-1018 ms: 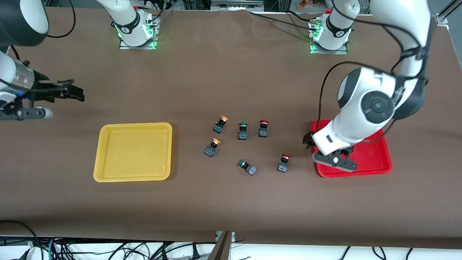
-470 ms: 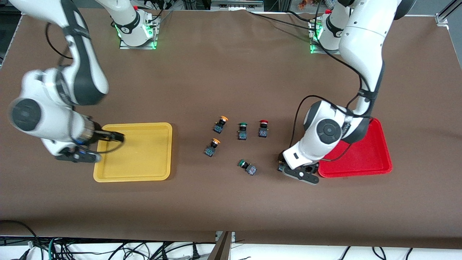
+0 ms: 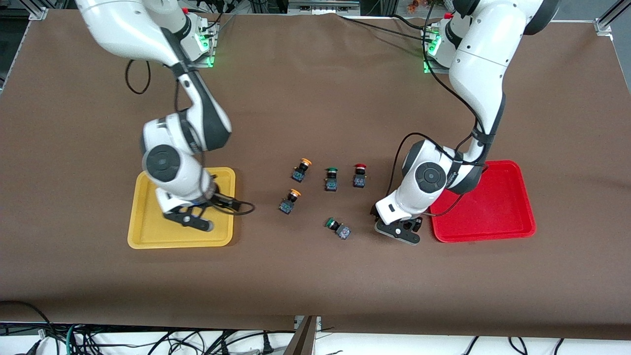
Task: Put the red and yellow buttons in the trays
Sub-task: 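Grasp a red-capped button with the left gripper while the right gripper grasps an orange-capped button, then carry the red button to the red tray while the right gripper carries orange to yellow, then release the buttons into the trays and reach both grippers back to the remaining buttons, then grasp a second red button with the left gripper while the right gripper grasps orange, then place the red button in the red tray while the right gripper places orange in yellow, then open both grippers and lift them away from the trays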
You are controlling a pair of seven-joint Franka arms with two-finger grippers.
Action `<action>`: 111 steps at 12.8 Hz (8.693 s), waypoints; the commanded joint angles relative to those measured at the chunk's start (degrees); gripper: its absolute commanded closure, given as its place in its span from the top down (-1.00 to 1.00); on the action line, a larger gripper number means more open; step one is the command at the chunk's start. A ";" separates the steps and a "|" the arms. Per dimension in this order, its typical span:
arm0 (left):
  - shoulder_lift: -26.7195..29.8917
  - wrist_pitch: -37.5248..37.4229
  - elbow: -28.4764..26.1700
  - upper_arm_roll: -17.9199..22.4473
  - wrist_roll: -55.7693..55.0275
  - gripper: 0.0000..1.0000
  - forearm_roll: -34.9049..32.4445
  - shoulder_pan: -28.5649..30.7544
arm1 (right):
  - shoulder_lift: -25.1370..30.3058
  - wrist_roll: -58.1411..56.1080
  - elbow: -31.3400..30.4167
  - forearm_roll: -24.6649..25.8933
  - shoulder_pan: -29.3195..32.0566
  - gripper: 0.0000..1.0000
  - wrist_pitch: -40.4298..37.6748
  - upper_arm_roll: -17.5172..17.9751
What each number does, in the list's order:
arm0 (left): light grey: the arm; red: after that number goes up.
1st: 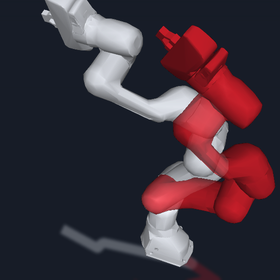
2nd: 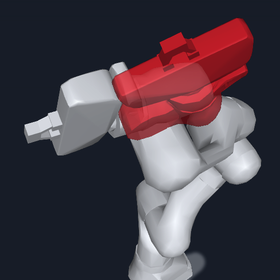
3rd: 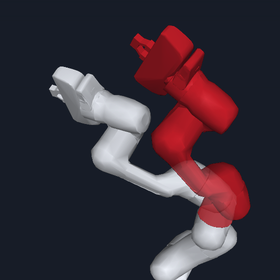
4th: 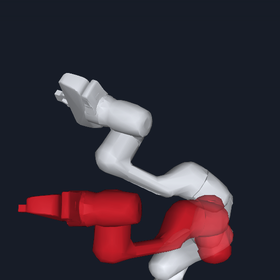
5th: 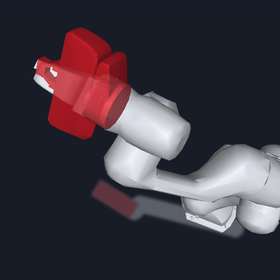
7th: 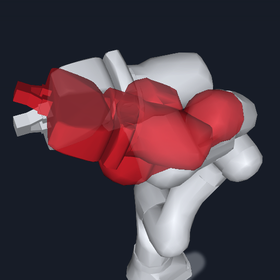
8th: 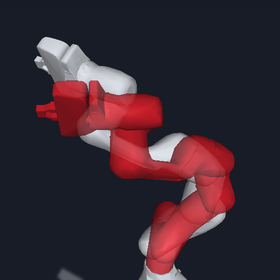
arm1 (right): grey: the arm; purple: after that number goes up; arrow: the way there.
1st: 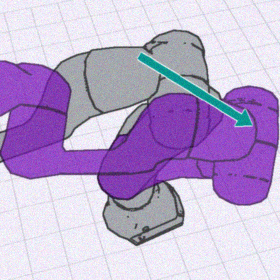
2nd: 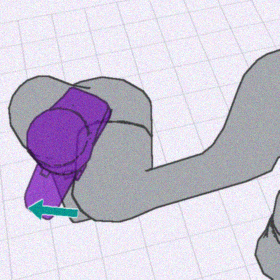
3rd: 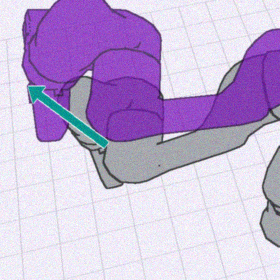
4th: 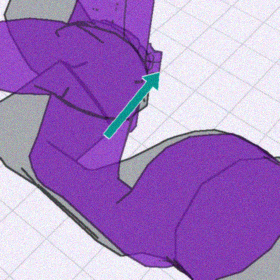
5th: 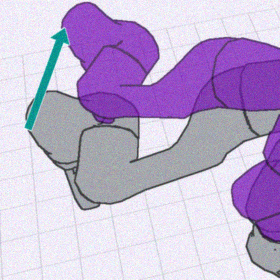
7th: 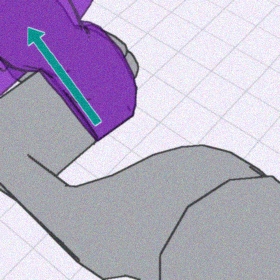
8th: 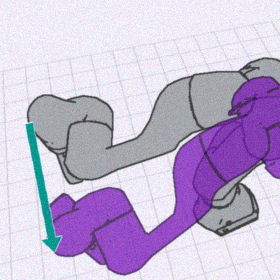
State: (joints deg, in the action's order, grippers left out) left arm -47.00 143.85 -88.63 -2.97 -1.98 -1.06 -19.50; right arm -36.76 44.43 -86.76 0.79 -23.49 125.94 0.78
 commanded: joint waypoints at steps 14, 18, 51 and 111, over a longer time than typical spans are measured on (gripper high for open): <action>13.05 -22.24 0.30 1.47 2.23 -0.92 0.09 0.68 | -19.23 20.61 17.85 3.78 -11.57 -0.13 6.95 -0.96; 16.49 -38.27 0.21 2.17 11.35 -0.82 -4.98 4.72 | -18.53 19.04 17.50 3.86 -10.88 -1.00 6.51 -1.05; 6.65 -12.36 -6.56 -11.54 -27.11 1.00 -8.96 -0.98 | -2.71 -20.14 1.85 -2.29 13.22 1.00 -4.74 3.69; 47.05 -50.45 -6.70 5.78 4.57 1.00 0.62 14.92 | 32.35 -48.65 -2.53 0.79 18.11 1.00 -38.14 -1.59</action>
State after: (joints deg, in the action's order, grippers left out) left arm -7.90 89.90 -87.46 2.21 9.80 -1.40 -4.47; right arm -8.91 -3.29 -84.29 1.33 -8.49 86.94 -4.45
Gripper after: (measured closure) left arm 0.000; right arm 0.000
